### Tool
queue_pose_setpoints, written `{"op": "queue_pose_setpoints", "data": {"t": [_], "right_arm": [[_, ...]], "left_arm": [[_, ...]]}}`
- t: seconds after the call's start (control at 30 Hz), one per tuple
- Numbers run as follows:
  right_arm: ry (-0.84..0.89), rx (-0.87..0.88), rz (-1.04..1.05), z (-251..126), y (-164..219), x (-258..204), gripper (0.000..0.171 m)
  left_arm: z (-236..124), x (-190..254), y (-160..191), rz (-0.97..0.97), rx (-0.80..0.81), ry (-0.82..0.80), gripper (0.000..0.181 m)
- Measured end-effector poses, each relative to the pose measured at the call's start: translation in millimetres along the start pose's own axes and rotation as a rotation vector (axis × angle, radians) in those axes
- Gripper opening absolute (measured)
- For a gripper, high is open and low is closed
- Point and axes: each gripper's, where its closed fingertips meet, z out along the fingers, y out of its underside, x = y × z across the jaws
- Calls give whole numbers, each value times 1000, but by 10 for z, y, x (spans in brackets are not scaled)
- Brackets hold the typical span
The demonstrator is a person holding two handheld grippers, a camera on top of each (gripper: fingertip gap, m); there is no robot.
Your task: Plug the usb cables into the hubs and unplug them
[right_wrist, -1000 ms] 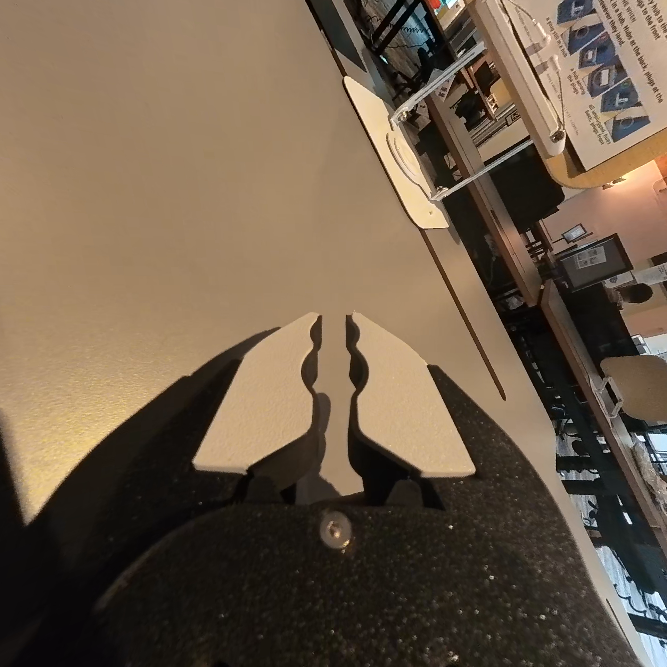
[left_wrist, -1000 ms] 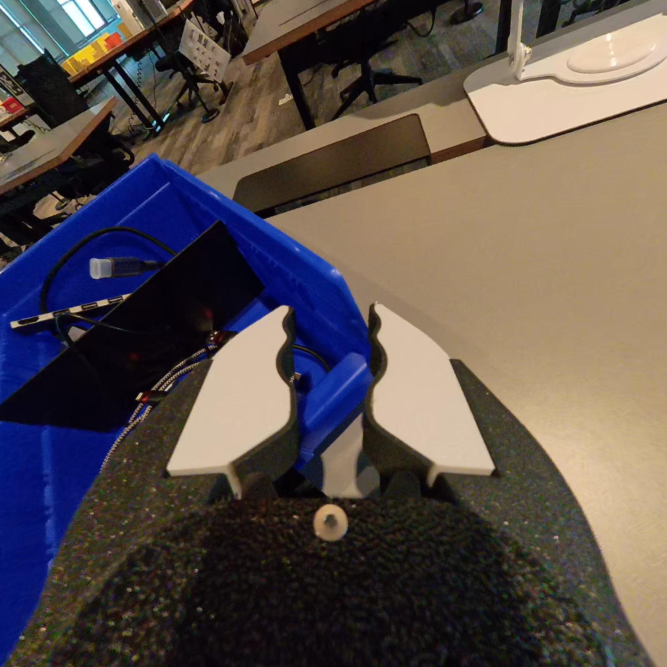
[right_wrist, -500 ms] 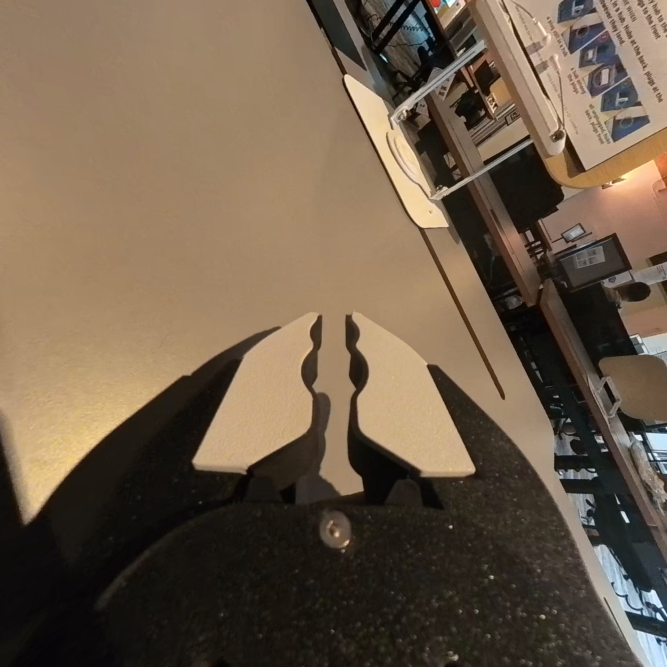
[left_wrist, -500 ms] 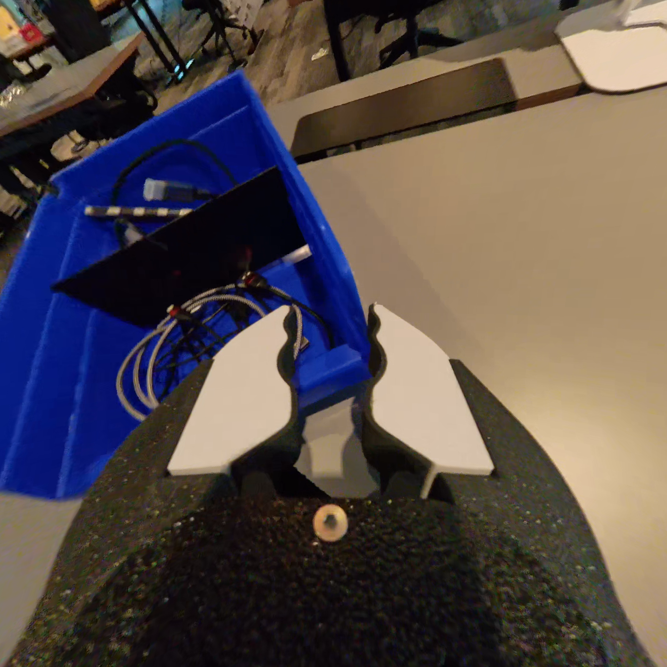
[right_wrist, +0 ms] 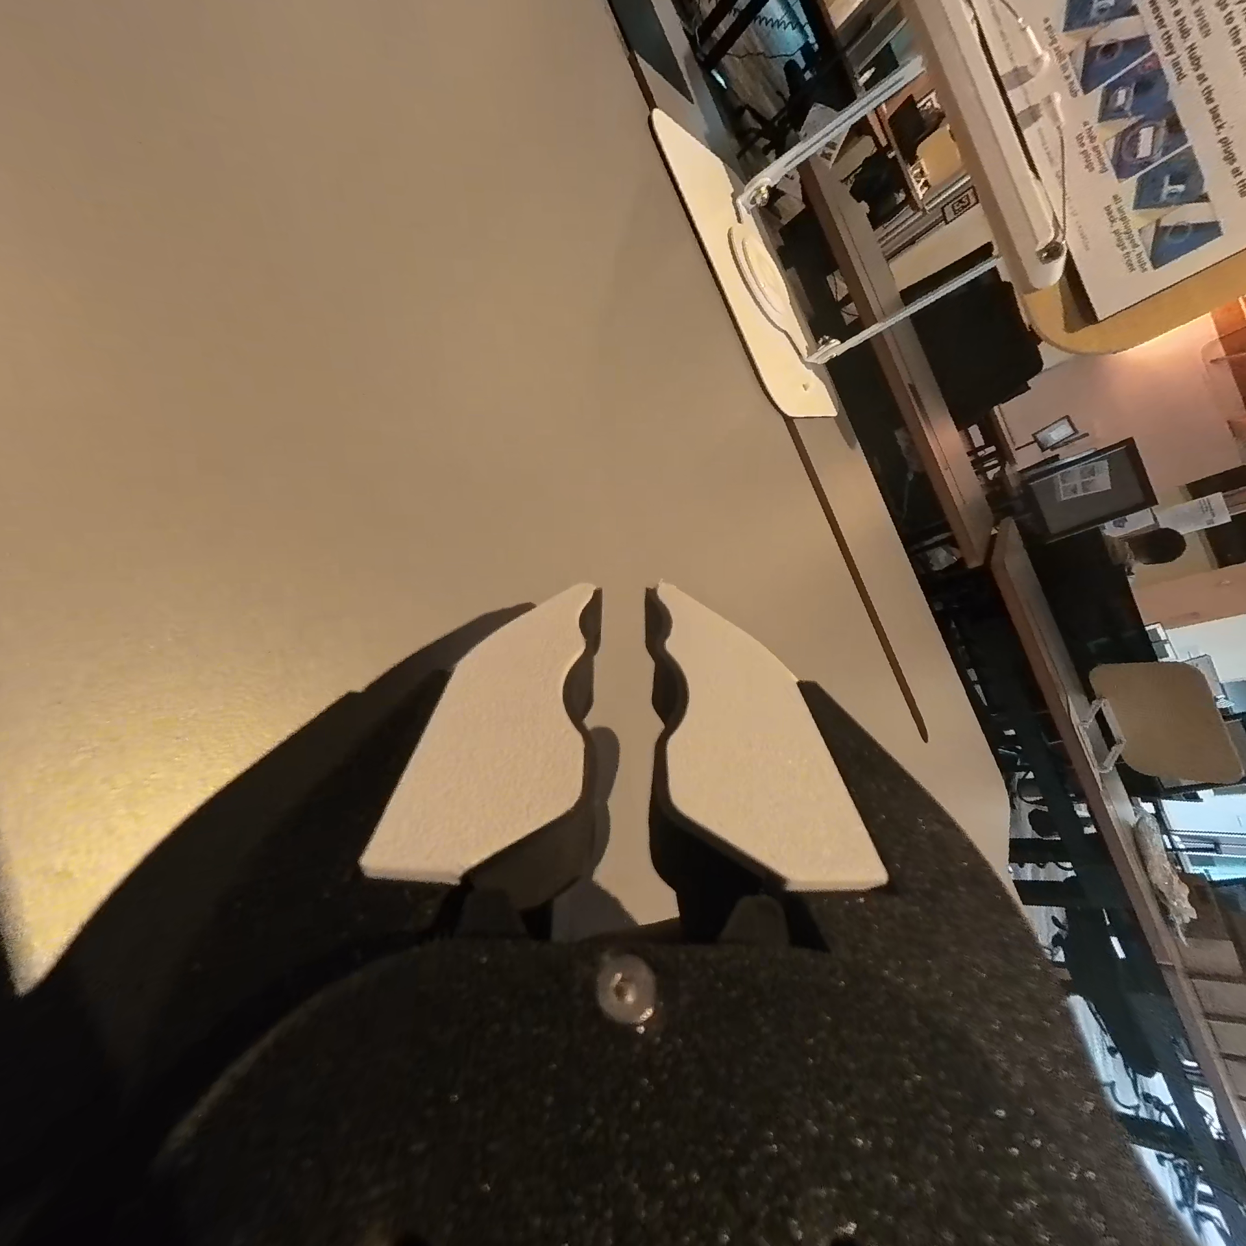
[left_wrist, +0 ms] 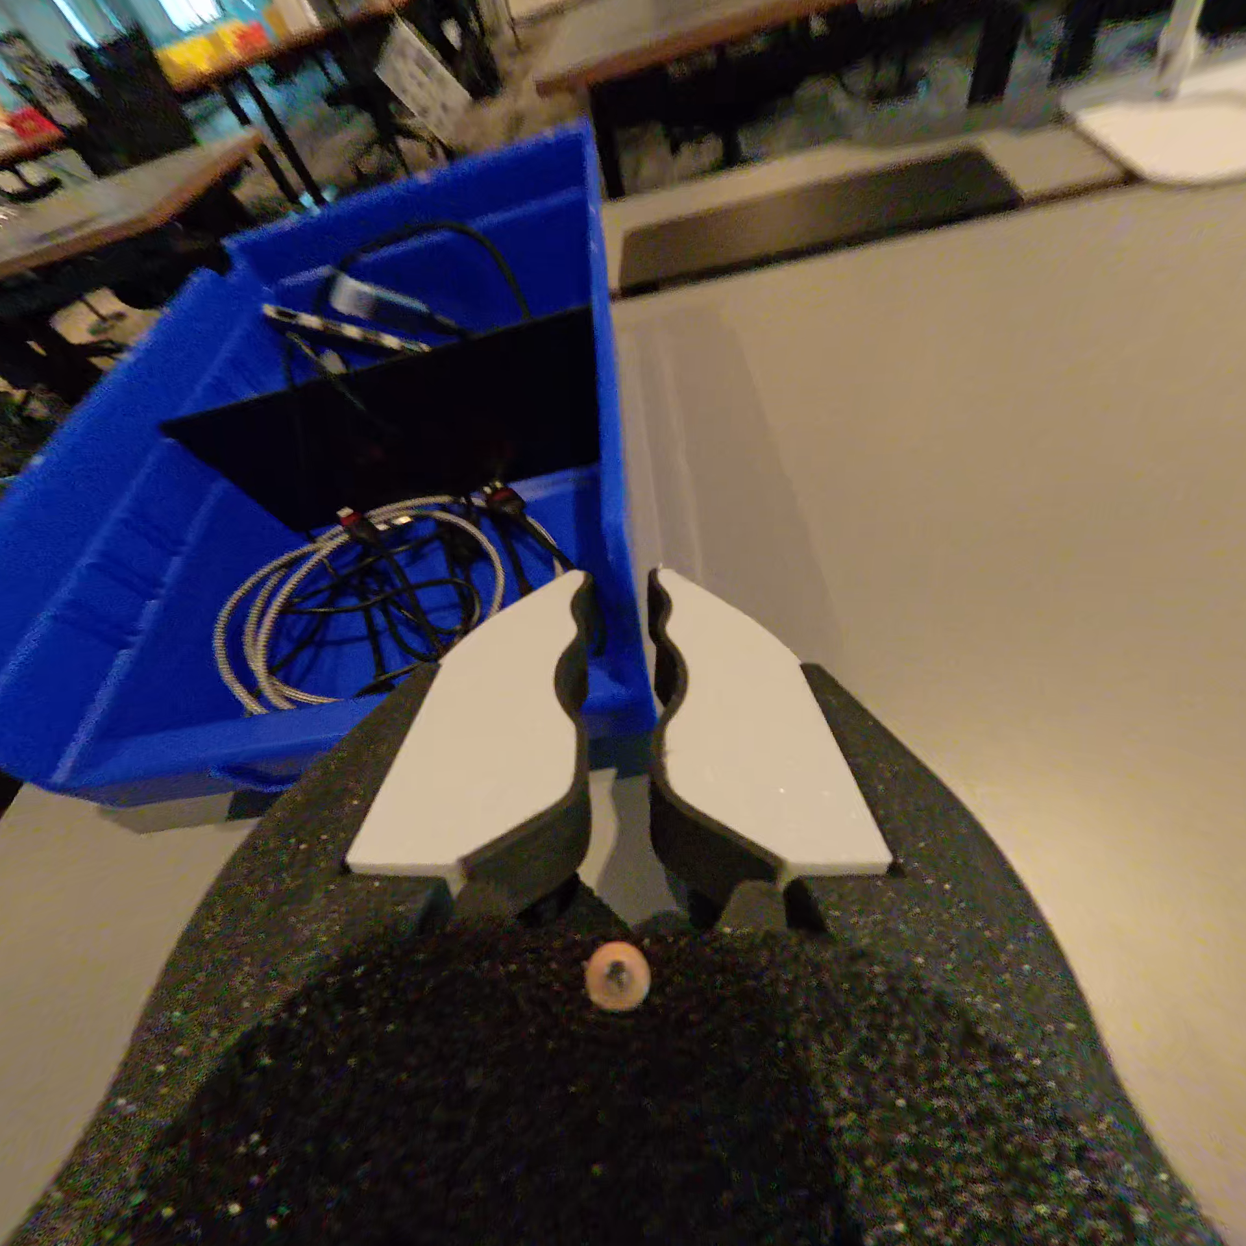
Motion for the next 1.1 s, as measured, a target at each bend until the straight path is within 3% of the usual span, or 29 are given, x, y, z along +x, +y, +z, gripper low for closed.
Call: {"op": "queue_pose_setpoints", "data": {"t": [0.13,0.27,0.43,0.93,1.1], "right_arm": [[-2,-2,-2,3,2,-3,12],[-5,3,-4,-5,-2,-10,12],[-8,8,2,-13,-5,-8,12],[-6,9,17,-17,-3,7,12],[-12,10,23,-21,-2,7,12]], "left_arm": [[76,10,141,70,-73,13,6],[44,-156,207,-41,-100,-14,4],[-49,-303,284,-117,-82,-23,4],[-100,-298,298,-63,-78,-74,6],[-333,-267,-46,53,142,-143,22]]}}
